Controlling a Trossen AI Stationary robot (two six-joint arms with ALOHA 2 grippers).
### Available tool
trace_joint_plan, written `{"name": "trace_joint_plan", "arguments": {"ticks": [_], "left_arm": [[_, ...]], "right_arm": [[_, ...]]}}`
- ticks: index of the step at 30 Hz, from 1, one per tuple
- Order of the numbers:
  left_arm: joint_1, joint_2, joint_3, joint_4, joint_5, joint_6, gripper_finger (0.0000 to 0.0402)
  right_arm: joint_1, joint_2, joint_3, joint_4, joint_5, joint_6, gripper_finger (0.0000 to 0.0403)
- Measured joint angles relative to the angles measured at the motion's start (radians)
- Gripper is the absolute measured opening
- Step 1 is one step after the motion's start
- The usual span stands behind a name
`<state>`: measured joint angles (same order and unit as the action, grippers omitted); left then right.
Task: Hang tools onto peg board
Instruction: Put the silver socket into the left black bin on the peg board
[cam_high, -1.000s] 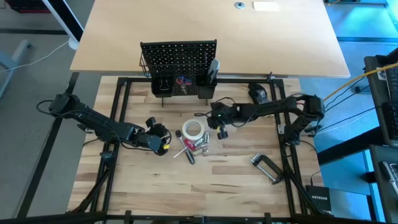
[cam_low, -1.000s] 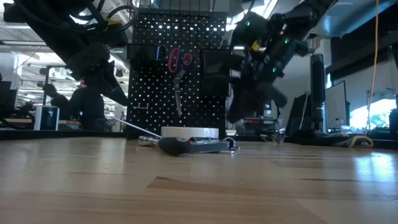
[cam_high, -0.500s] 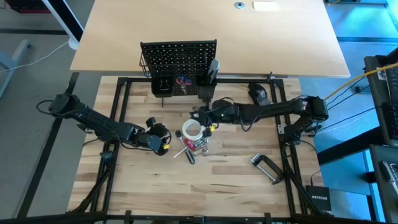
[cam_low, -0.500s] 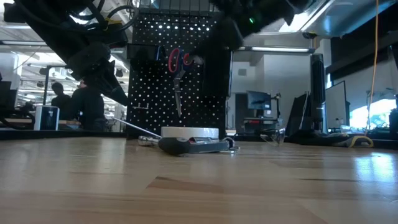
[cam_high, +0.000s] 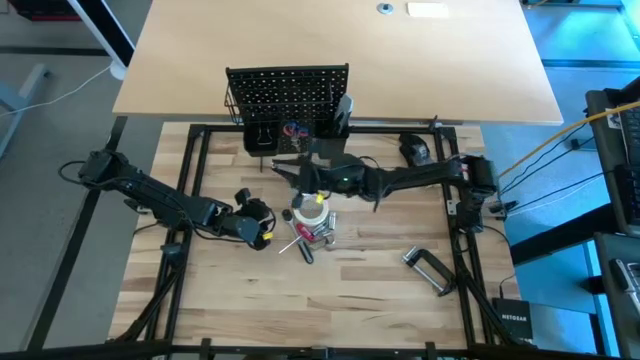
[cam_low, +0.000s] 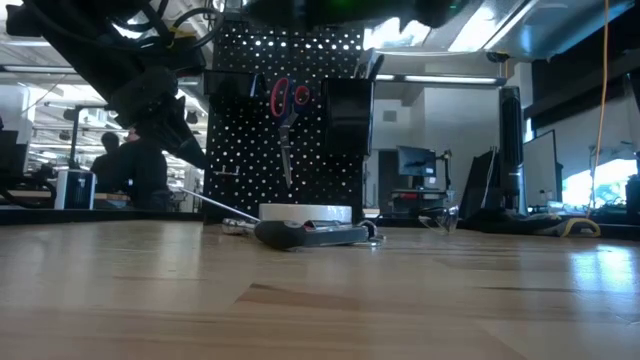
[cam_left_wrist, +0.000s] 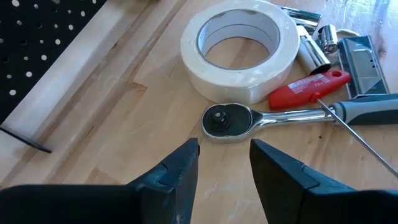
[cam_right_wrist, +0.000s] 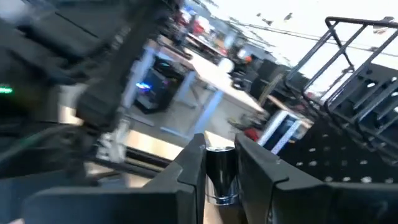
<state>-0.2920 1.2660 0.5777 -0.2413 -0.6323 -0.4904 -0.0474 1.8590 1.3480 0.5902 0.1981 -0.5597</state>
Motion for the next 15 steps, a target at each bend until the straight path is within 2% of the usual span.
{"name": "trace_joint_plan", "arguments": {"ticks": [7, 15], "left_arm": [[0.000, 0.000, 0.000, -0.001, 0.000, 0.001, 0.0135], [0.000, 0.000, 0.000, -0.004, 0.000, 0.001, 0.0135]], "right_arm": [[-0.056, 0.136, 0.175, -0.025, 0.045, -0.049, 0.0072], [-0.120, 0.204, 0.221, -0.054, 0.082, -0.041, 0.0072]]}}
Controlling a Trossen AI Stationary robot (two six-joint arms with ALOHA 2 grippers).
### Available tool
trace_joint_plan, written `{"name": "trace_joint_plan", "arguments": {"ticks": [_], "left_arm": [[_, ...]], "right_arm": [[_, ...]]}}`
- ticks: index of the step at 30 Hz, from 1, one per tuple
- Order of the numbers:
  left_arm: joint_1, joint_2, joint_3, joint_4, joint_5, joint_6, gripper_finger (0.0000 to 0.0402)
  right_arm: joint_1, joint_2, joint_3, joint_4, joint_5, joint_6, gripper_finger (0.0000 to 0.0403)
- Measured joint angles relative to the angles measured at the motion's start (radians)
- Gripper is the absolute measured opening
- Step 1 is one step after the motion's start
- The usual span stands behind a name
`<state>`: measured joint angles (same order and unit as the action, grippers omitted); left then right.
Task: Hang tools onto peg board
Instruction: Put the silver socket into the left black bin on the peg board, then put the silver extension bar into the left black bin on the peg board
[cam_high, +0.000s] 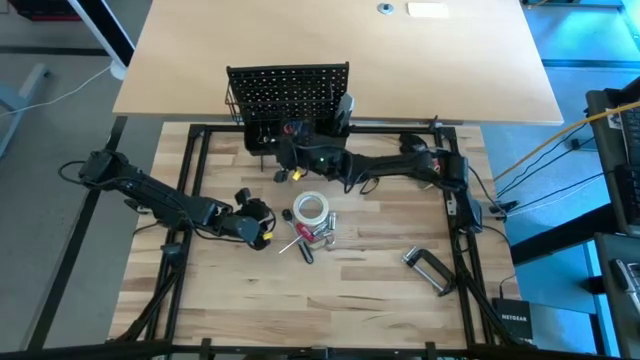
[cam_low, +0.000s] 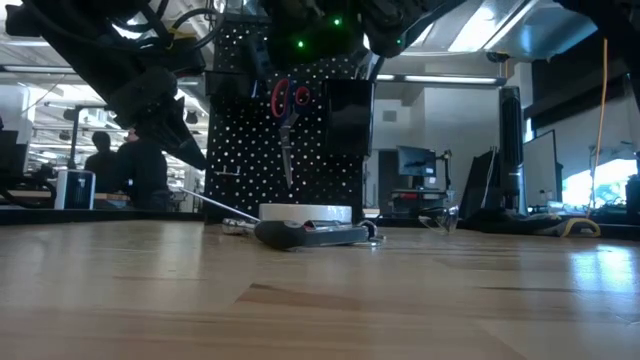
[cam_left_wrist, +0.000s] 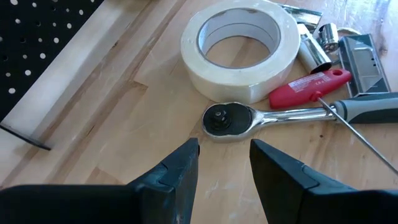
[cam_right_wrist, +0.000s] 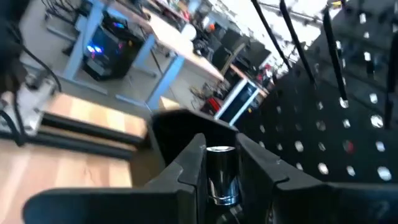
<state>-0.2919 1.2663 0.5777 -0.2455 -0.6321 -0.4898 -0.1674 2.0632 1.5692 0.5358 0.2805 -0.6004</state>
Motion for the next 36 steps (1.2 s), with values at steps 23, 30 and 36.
{"name": "trace_joint_plan", "arguments": {"ticks": [23, 30, 36], "left_arm": [[0.000, 0.001, 0.000, -0.001, 0.000, -0.007, 0.0135], [-0.002, 0.001, 0.000, -0.005, 0.001, -0.008, 0.0135], [-0.003, 0.001, 0.000, -0.006, 0.001, -0.015, 0.0135]], "right_arm": [[0.096, -0.049, 0.002, -0.089, 0.141, 0.097, 0.0208], [0.197, -0.217, 0.002, -0.472, 0.126, 0.106, 0.0209], [0.247, -0.380, 0.002, -0.944, 0.041, 0.274, 0.0209]]}}
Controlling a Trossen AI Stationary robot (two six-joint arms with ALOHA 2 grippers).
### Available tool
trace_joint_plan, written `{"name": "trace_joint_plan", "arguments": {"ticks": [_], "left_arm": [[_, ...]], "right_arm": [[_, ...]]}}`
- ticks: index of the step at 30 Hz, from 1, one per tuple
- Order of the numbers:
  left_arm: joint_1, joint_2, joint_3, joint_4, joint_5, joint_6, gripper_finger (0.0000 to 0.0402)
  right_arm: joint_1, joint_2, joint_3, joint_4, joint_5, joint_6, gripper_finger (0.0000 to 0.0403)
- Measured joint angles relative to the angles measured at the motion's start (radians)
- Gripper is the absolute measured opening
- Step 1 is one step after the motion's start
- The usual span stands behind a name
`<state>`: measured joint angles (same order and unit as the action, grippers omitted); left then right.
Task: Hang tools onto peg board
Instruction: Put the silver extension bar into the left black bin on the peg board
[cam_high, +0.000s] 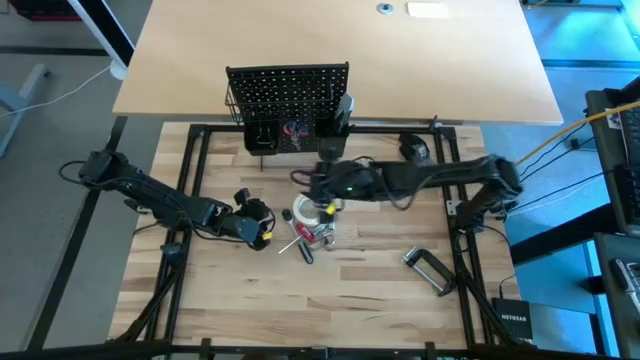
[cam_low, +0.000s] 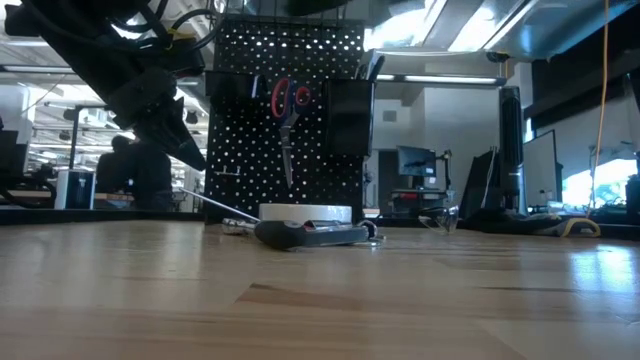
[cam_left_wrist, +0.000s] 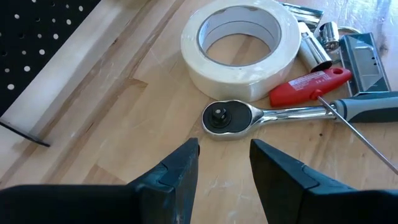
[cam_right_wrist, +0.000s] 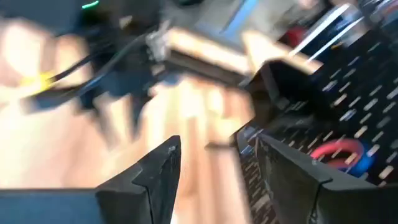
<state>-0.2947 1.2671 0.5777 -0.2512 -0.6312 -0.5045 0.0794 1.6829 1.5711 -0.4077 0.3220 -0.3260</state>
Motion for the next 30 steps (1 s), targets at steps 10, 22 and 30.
{"name": "trace_joint_plan", "arguments": {"ticks": [10, 22, 30], "left_arm": [[0.000, 0.000, 0.000, 0.001, 0.000, -0.012, 0.0135], [0.001, 0.000, 0.000, 0.002, 0.000, -0.012, 0.0135], [0.001, 0.000, 0.000, 0.006, 0.000, -0.015, 0.0135]], "right_arm": [[0.052, -0.109, -0.158, -0.324, -0.160, 0.191, 0.0209], [0.021, -0.109, -0.492, -0.068, -0.148, 0.209, 0.0209], [-0.013, -0.062, -0.611, 0.128, -0.211, 0.217, 0.0209]]}}
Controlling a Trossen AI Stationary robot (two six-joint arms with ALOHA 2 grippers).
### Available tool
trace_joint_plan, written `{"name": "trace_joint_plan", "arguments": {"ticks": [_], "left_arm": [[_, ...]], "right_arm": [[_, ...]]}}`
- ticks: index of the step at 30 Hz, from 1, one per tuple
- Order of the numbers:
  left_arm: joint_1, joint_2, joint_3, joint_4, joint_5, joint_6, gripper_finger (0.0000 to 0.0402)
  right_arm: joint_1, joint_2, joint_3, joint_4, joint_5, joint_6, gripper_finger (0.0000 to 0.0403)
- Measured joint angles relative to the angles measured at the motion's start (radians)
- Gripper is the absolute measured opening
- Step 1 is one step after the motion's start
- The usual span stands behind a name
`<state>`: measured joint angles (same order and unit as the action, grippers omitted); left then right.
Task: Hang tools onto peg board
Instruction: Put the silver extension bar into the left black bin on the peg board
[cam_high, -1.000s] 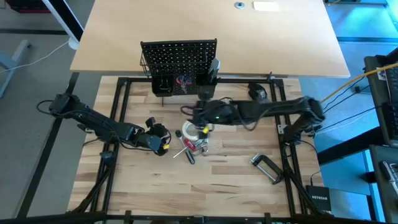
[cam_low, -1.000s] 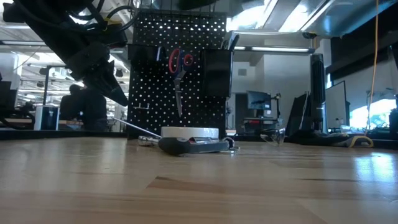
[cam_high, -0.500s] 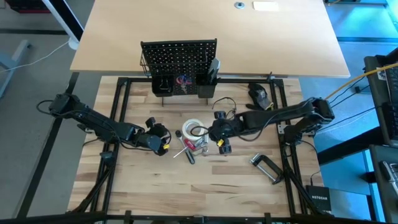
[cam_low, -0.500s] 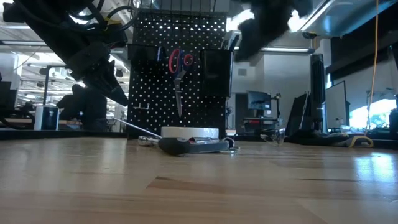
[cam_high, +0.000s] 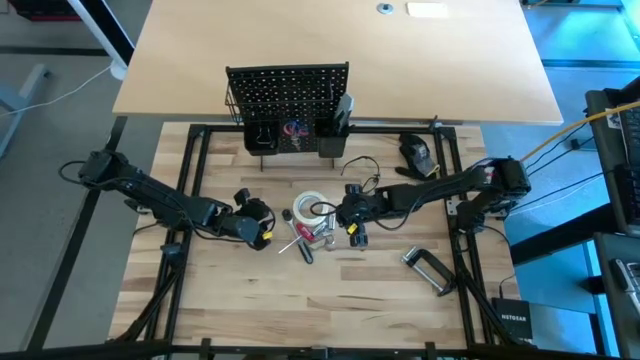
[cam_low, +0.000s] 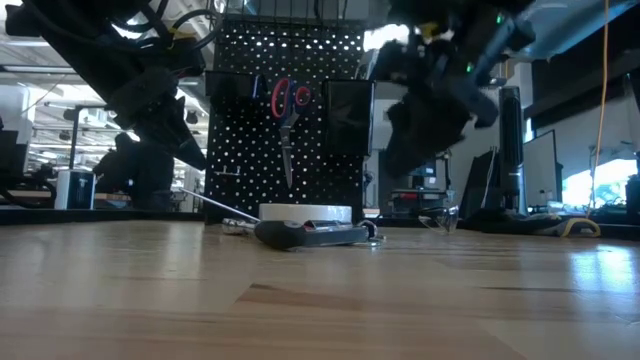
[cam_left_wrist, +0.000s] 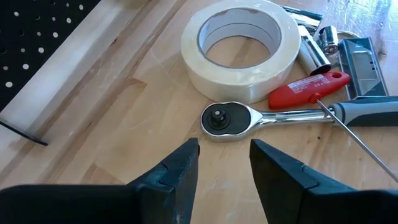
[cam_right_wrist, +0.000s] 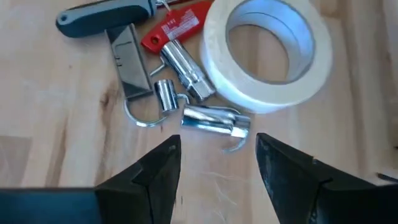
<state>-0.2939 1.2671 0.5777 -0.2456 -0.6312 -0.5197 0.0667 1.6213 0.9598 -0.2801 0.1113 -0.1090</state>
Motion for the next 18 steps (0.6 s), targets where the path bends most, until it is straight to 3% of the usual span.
{"name": "trace_joint_plan", "arguments": {"ticks": [8, 18], "left_arm": [[0.000, 0.000, 0.000, 0.002, 0.000, -0.004, 0.0135], [0.000, 0.000, 0.000, 0.003, 0.020, -0.015, 0.0135]], "right_arm": [[-0.017, 0.086, -0.009, 0.100, -0.015, 0.081, 0.0222], [-0.069, 0.153, -0.009, 0.163, -0.096, 0.149, 0.0322]]}}
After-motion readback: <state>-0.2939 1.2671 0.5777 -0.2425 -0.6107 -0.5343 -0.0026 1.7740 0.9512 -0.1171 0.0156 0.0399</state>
